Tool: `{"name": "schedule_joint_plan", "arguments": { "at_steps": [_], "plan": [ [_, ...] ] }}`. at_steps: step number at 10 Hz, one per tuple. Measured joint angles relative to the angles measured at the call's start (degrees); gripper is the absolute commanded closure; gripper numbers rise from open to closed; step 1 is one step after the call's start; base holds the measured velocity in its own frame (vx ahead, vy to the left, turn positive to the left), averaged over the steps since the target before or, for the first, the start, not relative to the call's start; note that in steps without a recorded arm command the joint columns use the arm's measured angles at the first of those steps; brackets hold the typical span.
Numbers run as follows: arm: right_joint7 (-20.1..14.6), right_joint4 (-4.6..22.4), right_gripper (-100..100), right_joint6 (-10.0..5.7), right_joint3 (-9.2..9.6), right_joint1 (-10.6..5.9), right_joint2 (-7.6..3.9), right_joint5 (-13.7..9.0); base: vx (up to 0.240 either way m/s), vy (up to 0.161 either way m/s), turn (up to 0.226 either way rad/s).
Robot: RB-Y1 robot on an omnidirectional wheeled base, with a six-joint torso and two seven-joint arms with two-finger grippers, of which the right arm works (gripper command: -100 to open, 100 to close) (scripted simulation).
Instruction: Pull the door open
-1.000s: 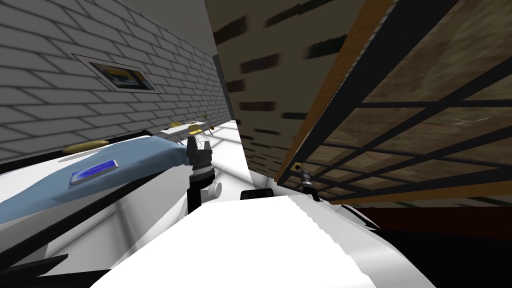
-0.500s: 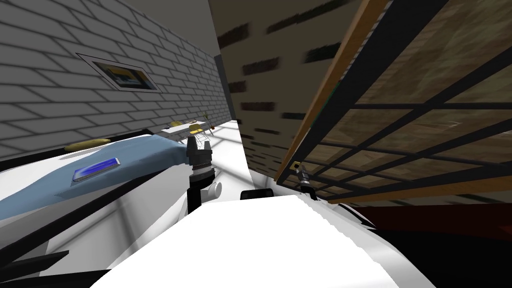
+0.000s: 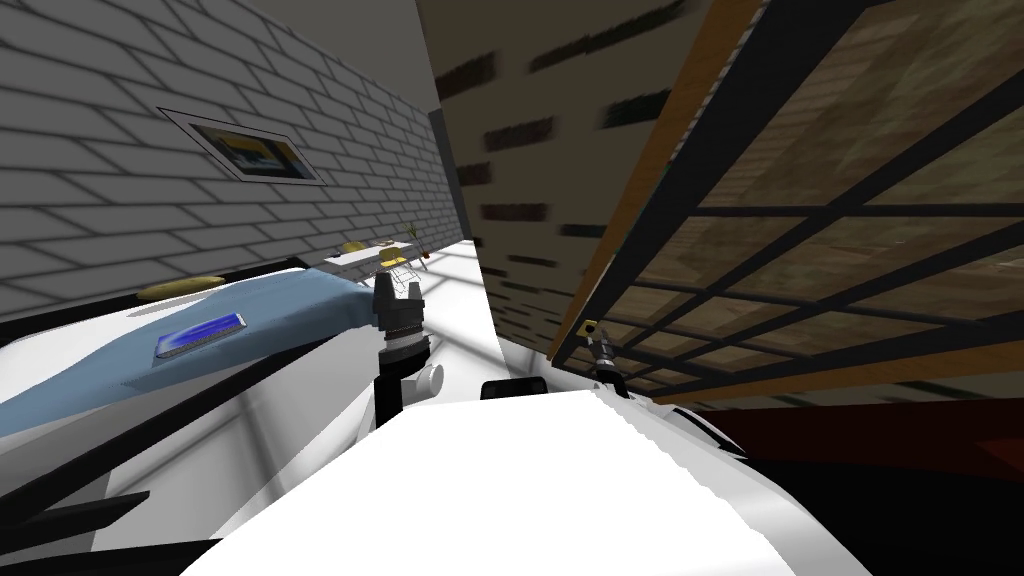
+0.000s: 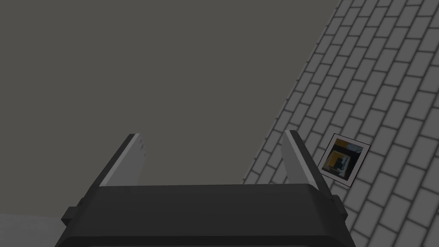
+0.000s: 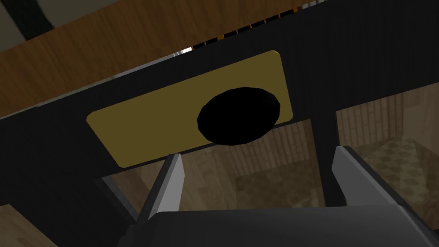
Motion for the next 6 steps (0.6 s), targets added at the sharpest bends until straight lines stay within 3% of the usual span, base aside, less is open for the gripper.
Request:
{"name": "schedule_joint_plan", "arguments": {
  "at_steps": [5,6],
  "plan": [
    [-7.5,-2.2,-100,1.17,0.05,-0.09,1.16,-1.5,-0.056,-0.014,0.007],
    [-9.6,-1.9,-100,1.11,0.21,-0.49,1.84,-1.8,-0.056,-0.017,0.006]
  ]
}}
